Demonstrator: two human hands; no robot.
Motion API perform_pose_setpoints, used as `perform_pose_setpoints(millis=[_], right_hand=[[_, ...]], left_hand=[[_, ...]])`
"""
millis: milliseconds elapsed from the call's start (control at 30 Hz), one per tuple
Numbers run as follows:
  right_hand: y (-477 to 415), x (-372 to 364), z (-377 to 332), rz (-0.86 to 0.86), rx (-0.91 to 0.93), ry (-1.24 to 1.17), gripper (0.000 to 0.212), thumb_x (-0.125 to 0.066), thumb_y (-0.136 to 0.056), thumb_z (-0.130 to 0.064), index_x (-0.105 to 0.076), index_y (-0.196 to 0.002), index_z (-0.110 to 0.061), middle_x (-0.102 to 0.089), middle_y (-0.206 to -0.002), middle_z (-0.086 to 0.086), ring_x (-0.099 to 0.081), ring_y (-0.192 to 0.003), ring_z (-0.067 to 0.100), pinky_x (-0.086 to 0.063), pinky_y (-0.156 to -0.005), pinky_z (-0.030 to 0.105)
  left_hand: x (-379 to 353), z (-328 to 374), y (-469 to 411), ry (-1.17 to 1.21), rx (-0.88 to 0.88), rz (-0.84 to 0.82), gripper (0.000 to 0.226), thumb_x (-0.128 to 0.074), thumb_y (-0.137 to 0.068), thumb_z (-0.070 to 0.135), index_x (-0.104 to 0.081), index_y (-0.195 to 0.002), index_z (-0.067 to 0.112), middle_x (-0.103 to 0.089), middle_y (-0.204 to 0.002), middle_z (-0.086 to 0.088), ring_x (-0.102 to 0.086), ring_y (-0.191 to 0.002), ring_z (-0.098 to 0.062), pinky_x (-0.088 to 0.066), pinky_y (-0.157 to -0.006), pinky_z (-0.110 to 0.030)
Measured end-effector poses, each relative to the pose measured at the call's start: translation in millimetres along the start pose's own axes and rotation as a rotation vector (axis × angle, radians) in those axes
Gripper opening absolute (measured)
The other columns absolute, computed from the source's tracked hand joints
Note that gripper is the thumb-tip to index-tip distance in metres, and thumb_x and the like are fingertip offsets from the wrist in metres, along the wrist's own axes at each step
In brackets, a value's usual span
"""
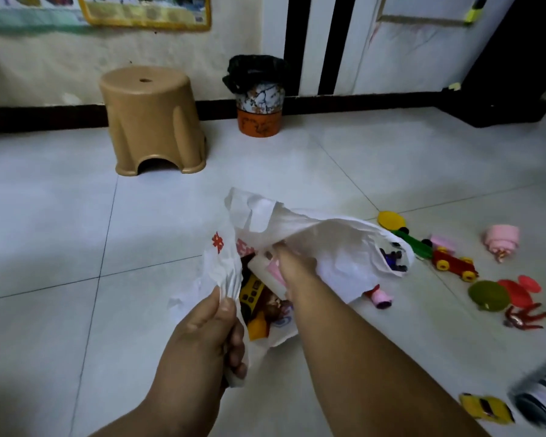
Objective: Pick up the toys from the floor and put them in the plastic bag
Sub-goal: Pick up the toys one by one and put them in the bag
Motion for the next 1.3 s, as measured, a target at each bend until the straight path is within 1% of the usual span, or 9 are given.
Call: perform_pose_setpoints(millis=[67,133,267,400,567,733,933,1167,1300], right_hand=[[12.3,4.2,-9.3,0.012,0.039,0.027,0.124,-0.065,-0.055,-0.070,0.004,-0.150,-0.027,-0.035,-0.146,0.009,-0.034,-0.132,0.037,-0.040,-0.102,0.052],[16.4,7.6,-14.5,-0.030,0.089,0.076,0.121,-0.068,-0.065,-0.060,0.014,-0.148,-0.030,-0.022,-0.154,0.009,-0.028,-0.138,0.036,-0.038,-0.106,0.050],[48.2,22.7,-27.4,-0.193,0.312,0.218,0.093,-0.070,-0.076,-0.039,-0.015,-0.150,-0.025,-0.035,-0.150,0.003,-0.042,-0.130,0.026,-0.042,-0.090,0.032],[113.9,69.3,-16.7,-0.231,0.579,0.454,0.061,-0.065,-0.087,-0.026,-0.039,-0.142,-0.026,-0.051,-0.130,-0.007,-0.048,-0.112,0.010,-0.040,-0.088,0.024],[157.5,150.4,81.9,-0.204,0.558,0.831,0.060,-0.068,-0.084,-0.028,-0.042,-0.138,-0.030,-0.045,-0.140,-0.002,-0.049,-0.120,0.012,-0.040,-0.094,0.022],[182.9,208.8,223.5,-0.472,0.292,1.287,0.089,-0.068,-0.079,-0.048,-0.014,-0.149,-0.038,-0.016,-0.157,-0.003,-0.016,-0.144,0.020,-0.023,-0.115,0.035],[154.5,236.5,282.4,-0.140,0.043,1.297,0.077,-0.061,-0.084,-0.041,-0.020,-0.148,-0.030,-0.020,-0.147,0.014,-0.034,-0.129,0.035,-0.038,-0.105,0.038],[136.7,269.1,227.1,0.284,0.195,1.059,0.041,-0.063,-0.079,-0.027,-0.047,-0.112,-0.009,-0.045,-0.115,0.014,-0.050,-0.105,0.033,-0.045,-0.077,0.035],[112.7,321.0,226.1,0.351,0.004,1.044,0.064,-0.070,-0.075,-0.034,-0.040,-0.131,-0.021,-0.038,-0.128,0.018,-0.050,-0.111,0.038,-0.048,-0.085,0.037]], left_hand=[[0.7,-0.5,0.3,-0.025,-0.006,-0.006,0.029,-0.043,-0.099,0.026,-0.048,-0.087,0.000,-0.041,-0.053,-0.005,-0.039,-0.042,-0.018,-0.031,-0.053,-0.033],[-1.7,-1.7,1.5,-0.019,0.009,-0.022,0.026,-0.043,-0.099,0.026,-0.052,-0.084,0.006,-0.041,-0.053,-0.005,-0.038,-0.041,-0.017,-0.030,-0.053,-0.032],[-6.4,-1.7,1.7,-0.021,0.019,-0.033,0.032,-0.043,-0.099,0.029,-0.054,-0.072,0.016,-0.042,-0.055,-0.006,-0.037,-0.044,-0.016,-0.031,-0.053,-0.033],[-9.1,-1.9,6.3,-0.060,0.006,-0.028,0.027,-0.040,-0.101,0.029,-0.052,-0.083,0.012,-0.042,-0.056,-0.003,-0.037,-0.049,-0.017,-0.032,-0.053,-0.033],[-13.7,-13.3,17.6,-0.087,-0.002,-0.082,0.014,-0.039,-0.101,0.025,-0.050,-0.100,0.018,-0.046,-0.052,0.006,-0.037,-0.049,-0.014,-0.031,-0.053,-0.029],[-18.6,-17.5,21.4,-0.036,0.005,-0.080,0.022,-0.038,-0.101,0.027,-0.060,-0.096,0.029,-0.048,-0.058,0.006,-0.040,-0.048,-0.010,-0.034,-0.058,-0.029],[-19.6,-17.1,25.4,-0.014,-0.002,-0.065,0.023,-0.040,-0.101,0.028,-0.061,-0.092,0.030,-0.049,-0.059,0.006,-0.040,-0.046,-0.008,-0.036,-0.056,-0.025],[-14.6,-16.1,25.0,-0.033,-0.026,-0.062,0.023,-0.041,-0.100,0.029,-0.063,-0.094,0.032,-0.049,-0.060,0.006,-0.040,-0.048,-0.009,-0.039,-0.057,-0.026],[-11.4,-15.9,22.0,-0.060,-0.040,-0.067,0.022,-0.041,-0.099,0.031,-0.063,-0.096,0.031,-0.050,-0.062,0.006,-0.041,-0.050,-0.010,-0.040,-0.057,-0.029]])
Point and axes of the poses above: each hand's wrist, its own y-axis away from the middle knuckle, its own x-axis out of the back of the hand, z = x × y, the point moved 9 cm from there along -y, towards the middle knuckle
